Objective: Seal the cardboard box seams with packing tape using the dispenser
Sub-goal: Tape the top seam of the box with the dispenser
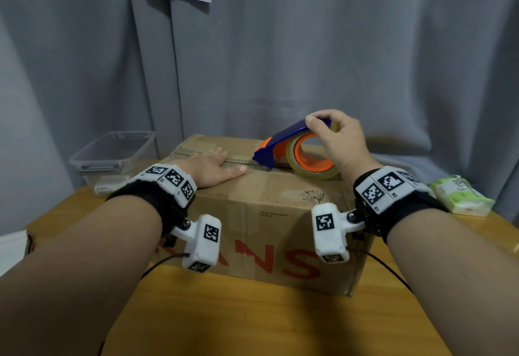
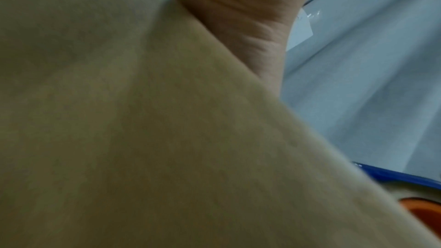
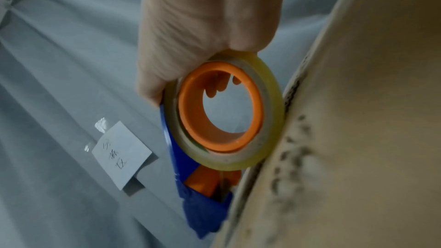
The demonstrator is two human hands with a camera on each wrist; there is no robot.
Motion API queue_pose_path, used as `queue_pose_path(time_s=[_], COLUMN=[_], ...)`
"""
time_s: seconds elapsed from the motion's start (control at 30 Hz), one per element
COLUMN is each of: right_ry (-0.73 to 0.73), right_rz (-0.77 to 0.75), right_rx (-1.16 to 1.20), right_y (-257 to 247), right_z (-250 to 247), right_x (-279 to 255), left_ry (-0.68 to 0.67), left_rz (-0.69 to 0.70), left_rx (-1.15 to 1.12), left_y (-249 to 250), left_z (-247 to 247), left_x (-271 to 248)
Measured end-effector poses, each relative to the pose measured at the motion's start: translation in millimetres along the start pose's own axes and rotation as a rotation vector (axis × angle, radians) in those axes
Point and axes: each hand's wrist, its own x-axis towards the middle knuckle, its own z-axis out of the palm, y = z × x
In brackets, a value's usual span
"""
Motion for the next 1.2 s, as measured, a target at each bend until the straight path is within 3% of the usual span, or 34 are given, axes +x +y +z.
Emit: queue_pose_path(time_s=[0.13, 0.37, 0.53, 0.8, 0.97, 1.2], right_ry=[-0.092, -0.21, -0.479, -0.562, -0.819, -0.746], right_rz=[0.03, -0.019, -0.072, -0.24, -0.213, -0.254], right_rx=[-0.141, -0.412, -0.844, -1.253, -1.083, -0.962], right_y=[-3.4, -14.4, -50.9, -47.5, -52.5, -57.0], right_z=[0.6, -11.3, -19.5, 8.5, -8.5, -21.8], right_x=[12.2, 27.1, 41.1, 28.1, 44.6, 57.5], left_ry=[-0.009, -0.028, -0.021, -0.006, -0.023, -0.047], left_rz=[-0.093, 0.188, 0.2, 0.199, 0.183, 0.15], left_rx=[0.047, 0.003, -0.025, -0.05, -0.021, -0.032], left_y=[2.9, 33.8, 27.0, 34.5, 35.6, 32.2], left_z=[-0.9, 7.9, 11.1, 4.4, 4.6, 4.6], left_x=[2.9, 1.8, 9.6, 2.3, -0.3, -1.3])
